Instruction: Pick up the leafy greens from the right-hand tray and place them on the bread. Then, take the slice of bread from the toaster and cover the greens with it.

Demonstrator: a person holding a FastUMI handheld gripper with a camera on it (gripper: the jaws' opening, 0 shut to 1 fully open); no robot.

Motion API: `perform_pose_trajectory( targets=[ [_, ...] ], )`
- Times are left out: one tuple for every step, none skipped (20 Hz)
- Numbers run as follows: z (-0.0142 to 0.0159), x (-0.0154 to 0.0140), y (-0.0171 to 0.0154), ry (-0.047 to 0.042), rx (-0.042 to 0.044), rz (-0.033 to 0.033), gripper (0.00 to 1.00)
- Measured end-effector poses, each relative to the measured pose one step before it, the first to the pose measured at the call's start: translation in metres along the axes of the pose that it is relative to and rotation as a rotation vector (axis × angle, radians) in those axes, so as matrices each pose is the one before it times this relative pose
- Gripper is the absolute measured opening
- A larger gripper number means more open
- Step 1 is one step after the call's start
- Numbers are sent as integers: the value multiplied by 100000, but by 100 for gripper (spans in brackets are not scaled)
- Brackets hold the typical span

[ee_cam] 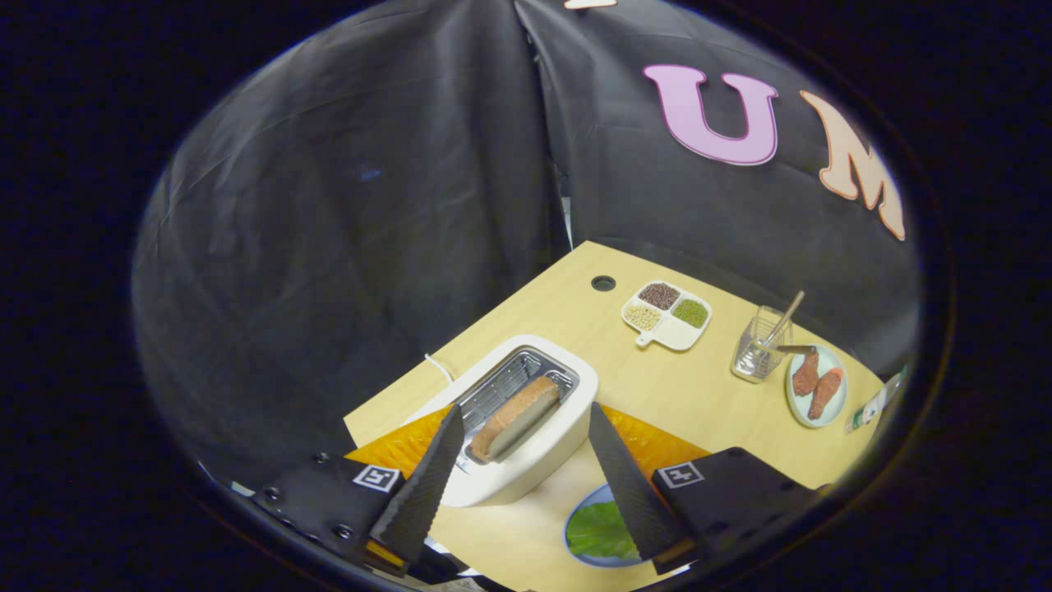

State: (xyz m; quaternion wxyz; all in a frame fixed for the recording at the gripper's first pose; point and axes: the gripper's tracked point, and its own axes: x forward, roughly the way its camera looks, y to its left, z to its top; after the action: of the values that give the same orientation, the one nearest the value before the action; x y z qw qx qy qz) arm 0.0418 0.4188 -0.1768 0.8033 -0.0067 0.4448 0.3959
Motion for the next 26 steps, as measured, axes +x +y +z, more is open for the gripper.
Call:
perform_pose_trajectory(
  targets=[
    [57, 515, 77, 857, 1415, 97, 97],
    [89, 502, 55, 608, 1556, 52, 97],
    [30, 599, 72, 821, 1500, 89, 98],
    [-57, 456, 119, 698, 1441, 21, 98],
    [-136, 543, -82, 933, 1015, -392, 98],
    [-113, 418, -287, 992, 604, -1215, 97],
    [-59, 341, -137, 758, 413, -1047, 96],
    [-183, 386, -68, 1056, 468, -546, 95],
    [-150, 344, 133, 677, 780, 72, 95],
    [-6, 143, 91, 328, 476, -289, 88],
    [38, 324, -82, 191, 435, -685, 82],
    [-99, 257, -40, 500, 522, -598, 75],
    [-206, 196, 61, 1275, 341, -241, 69],
    [-230, 259, 6, 1061, -223, -669, 63],
    [-7, 221, 135, -349, 402, 794, 56],
    [-211, 309, -133, 24, 271, -774, 50],
    [176, -138, 5, -304, 700, 366, 43],
    [-38, -200, 51, -320, 782, -290, 37],
    [150, -18, -213, -204, 168, -841, 31],
    [-35, -143, -188, -303, 217, -558, 24],
    [-188, -132, 38, 716, -671, 302, 18],
    [388, -359, -50, -2202, 1701, -686, 14],
    [-331, -94, 312, 903, -297, 1493, 11],
    [125, -266, -27, -874, -1256, 163, 8],
    [245, -548, -45, -1127, -1140, 462, 8],
    [-8, -466, 237, -809, -120, 1035, 8]
  ],
)
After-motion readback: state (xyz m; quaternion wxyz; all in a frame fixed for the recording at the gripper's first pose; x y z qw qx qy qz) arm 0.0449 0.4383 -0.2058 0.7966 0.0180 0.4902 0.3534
